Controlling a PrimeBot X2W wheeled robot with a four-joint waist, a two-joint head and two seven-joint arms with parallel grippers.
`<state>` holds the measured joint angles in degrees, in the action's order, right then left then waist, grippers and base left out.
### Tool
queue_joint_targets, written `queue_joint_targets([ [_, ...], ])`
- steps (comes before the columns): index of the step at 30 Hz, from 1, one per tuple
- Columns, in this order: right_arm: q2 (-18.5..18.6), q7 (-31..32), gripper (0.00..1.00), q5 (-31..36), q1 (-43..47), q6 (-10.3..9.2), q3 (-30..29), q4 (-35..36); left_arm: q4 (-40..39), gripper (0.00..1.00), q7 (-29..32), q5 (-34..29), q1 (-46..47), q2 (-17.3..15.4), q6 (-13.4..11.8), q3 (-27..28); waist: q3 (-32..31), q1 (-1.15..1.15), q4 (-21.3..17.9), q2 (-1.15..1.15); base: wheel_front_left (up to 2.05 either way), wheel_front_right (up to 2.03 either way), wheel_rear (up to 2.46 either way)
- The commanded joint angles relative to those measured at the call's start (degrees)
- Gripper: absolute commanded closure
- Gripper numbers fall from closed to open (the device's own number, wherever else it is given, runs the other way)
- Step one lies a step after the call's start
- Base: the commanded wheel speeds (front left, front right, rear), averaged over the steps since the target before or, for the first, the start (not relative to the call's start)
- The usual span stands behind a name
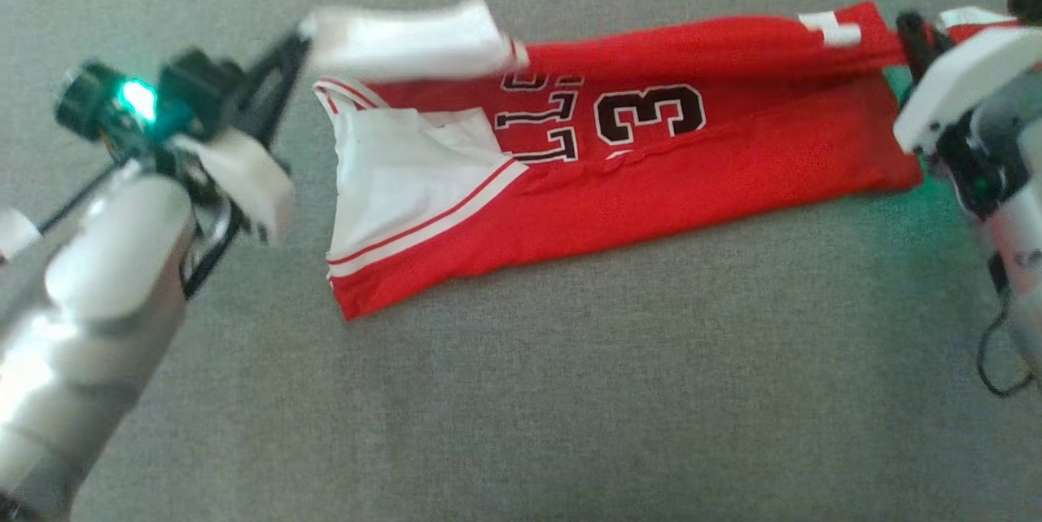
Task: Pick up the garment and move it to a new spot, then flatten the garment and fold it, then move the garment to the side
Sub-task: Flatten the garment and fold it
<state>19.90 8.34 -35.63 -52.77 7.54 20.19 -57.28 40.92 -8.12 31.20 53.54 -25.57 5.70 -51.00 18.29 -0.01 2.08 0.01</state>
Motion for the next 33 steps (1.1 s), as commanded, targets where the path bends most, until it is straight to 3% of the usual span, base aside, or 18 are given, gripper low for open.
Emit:
queue_joint_targets([
  [1, 1.5, 0.5, 1.0, -0.8, 0.4, -0.05, 1.2, 2.3, -2.4, 1.0, 1.2, 0.6, 0.8, -3.6, 0.2, 1.5, -1.0, 0.01, 0.2, -0.01, 0.0, 0.0, 0.0],
  [8, 6.9, 6.2, 1.0, -4.0, 6.2, -0.05, 8.4, 6.4, -18.0, 1.0, 16.0, 6.1, -8.8, -10.7, 1.0, -2.1, -3.6, 0.01, 0.3, -0.01, 0.0, 0.0, 0.0],
  [13, 10.1, 9.7, 1.0, -5.8, 8.0, -0.05, 12.9, 9.7, -27.5, 1.0, 22.4, 8.0, -12.4, -15.1, -1.1, -2.8, -4.2, 0.01, -0.3, -0.01, 0.0, 0.0, 0.0],
  [22, 12.2, 12.6, 1.0, -9.0, 8.6, -0.05, 15.6, 10.9, -32.8, 1.0, 25.6, 8.3, -14.4, -16.3, -3.9, -3.7, -4.1, 0.01, -0.9, -0.01, 0.0, 0.0, 0.0],
  [23, 12.1, 12.6, 0.11, -9.2, 8.6, -0.05, 15.7, 10.8, -32.6, 0.9, 25.6, 8.3, -14.4, -16.1, -4.0, -3.8, -4.1, 0.01, -1.0, -0.01, 0.0, 0.0, 0.0],
  [24, 12.0, 12.5, 0.0, -9.5, 8.5, -0.05, 15.6, 10.8, -32.4, 0.42, 25.4, 8.2, -14.3, -15.8, -4.3, -3.8, -4.2, 0.01, -1.1, -0.01, 0.0, 0.0, 0.0],
  [25, 11.8, 12.4, 0.0, -9.9, 8.4, -0.05, 15.5, 10.8, -32.0, 0.0, 24.9, 8.0, -14.3, -15.6, -4.6, -3.7, -4.2, 0.01, -1.2, -0.01, 0.0, 0.0, 0.0],
  [33, 9.6, 7.0, 0.0, -14.2, 6.3, -0.05, 10.7, 11.7, -28.3, 0.0, 15.1, 7.5, -14.3, -12.0, -10.3, 0.7, -6.6, 0.01, -2.2, -0.01, 0.0, 0.0, 0.0],
])
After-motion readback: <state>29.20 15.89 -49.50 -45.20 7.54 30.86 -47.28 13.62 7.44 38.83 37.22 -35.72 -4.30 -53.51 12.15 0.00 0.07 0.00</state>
